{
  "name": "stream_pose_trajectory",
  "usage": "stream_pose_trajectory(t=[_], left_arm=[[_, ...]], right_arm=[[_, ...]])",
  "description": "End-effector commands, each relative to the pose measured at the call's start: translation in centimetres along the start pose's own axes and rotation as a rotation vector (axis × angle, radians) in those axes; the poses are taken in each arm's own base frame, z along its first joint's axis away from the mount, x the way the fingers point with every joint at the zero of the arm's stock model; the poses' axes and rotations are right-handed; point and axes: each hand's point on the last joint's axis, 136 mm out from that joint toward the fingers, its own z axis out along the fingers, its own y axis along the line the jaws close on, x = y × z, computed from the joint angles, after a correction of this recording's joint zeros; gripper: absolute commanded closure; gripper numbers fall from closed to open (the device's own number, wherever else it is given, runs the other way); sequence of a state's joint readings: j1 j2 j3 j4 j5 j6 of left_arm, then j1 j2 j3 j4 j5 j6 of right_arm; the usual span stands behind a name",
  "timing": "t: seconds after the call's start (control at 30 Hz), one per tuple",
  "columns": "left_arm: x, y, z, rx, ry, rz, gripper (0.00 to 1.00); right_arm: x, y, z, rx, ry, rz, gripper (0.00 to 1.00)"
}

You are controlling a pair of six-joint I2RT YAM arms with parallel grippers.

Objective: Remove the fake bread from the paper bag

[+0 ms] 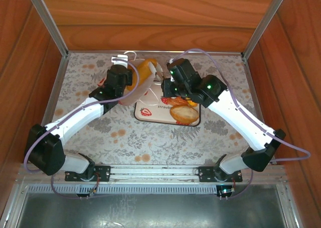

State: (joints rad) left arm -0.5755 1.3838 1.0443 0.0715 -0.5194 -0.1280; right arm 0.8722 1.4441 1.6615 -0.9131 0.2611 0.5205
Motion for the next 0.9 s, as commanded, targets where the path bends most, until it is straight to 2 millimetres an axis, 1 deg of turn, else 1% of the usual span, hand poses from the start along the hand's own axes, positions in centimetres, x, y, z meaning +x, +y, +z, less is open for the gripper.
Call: stream_pose_trajectory(t=[0.0, 0.17, 0.4, 0.7, 0.87], left_arm=[[-0.9, 0.9, 0.4, -0.027, -0.009, -0.014, 1.0], [-0.4, 1.8, 0.7, -0.044, 0.003, -0.016, 1.0], [0.5, 2.3, 1.1, -0.058, 0.021, -0.006, 1.0], [1.4, 3.5, 1.8, -0.093, 0.045, 0.003, 1.0], [1.4, 3.9, 1.8, -0.104, 0.044, 0.004, 1.0]], right_arm=[[-2.4, 0.0, -2.4, -0.01, -0.131, 0.0, 1.0], [-3.1, 0.4, -4.1, -0.065, -0.196, 0.011, 1.0], [-4.0, 0.5, -5.9, -0.094, -0.258, 0.02, 1.0], [-4.4, -1.1, -9.4, -0.069, -0.333, 0.038, 1.0], [-4.2, -2.5, -11.0, -0.031, -0.36, 0.053, 1.0]])
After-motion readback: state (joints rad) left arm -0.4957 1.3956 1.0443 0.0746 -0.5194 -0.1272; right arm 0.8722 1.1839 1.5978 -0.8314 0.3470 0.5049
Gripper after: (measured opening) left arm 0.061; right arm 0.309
